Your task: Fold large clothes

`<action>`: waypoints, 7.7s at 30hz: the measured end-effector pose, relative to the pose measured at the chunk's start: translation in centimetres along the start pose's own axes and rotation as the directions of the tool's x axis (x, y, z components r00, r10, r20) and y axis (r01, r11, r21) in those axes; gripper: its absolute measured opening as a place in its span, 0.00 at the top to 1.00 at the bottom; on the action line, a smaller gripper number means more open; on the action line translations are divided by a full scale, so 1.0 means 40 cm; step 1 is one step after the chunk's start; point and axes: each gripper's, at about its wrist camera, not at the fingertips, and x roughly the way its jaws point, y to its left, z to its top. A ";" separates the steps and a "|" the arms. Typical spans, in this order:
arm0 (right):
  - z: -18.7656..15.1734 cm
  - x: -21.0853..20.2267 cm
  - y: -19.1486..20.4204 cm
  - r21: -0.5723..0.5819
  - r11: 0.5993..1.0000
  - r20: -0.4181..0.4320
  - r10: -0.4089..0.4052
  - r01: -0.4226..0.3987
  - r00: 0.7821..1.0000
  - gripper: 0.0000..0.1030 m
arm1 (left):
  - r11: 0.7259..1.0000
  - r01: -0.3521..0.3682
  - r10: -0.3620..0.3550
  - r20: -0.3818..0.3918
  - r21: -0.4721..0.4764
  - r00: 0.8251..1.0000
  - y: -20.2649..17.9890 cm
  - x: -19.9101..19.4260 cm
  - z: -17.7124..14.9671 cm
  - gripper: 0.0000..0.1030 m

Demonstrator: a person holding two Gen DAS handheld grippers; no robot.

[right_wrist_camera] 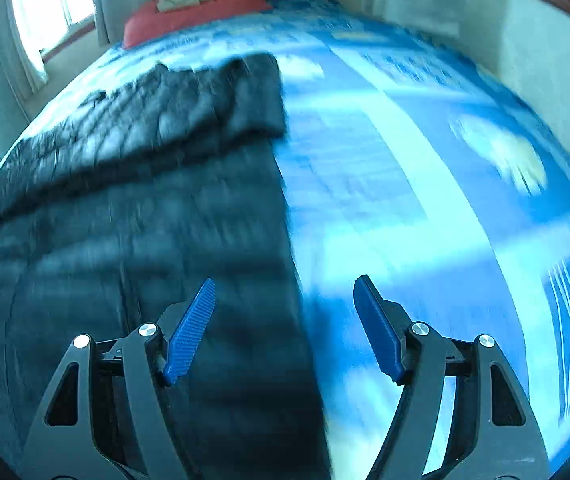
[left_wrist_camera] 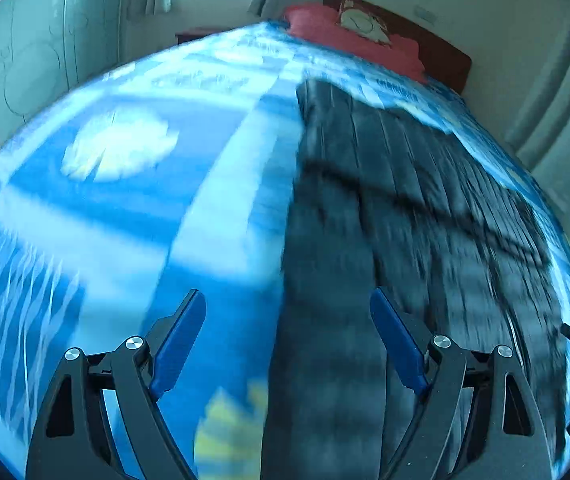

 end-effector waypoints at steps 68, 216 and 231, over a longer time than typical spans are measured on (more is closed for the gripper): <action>-0.472 -0.498 -0.095 0.212 0.891 0.111 0.387 -0.402 0.915 0.89 | 0.961 0.276 -0.276 0.011 0.000 0.961 -0.028 -0.465 -0.407 0.86; 0.358 0.288 0.548 -0.201 0.960 0.029 0.205 -0.195 0.978 0.45 | 0.958 0.104 -0.100 -0.030 0.268 0.995 -0.448 0.368 0.274 0.36; 0.346 0.244 0.522 -0.184 0.961 0.067 0.223 -0.208 0.972 0.38 | 0.951 0.057 -0.045 -0.046 0.303 0.998 -0.460 0.363 0.270 0.33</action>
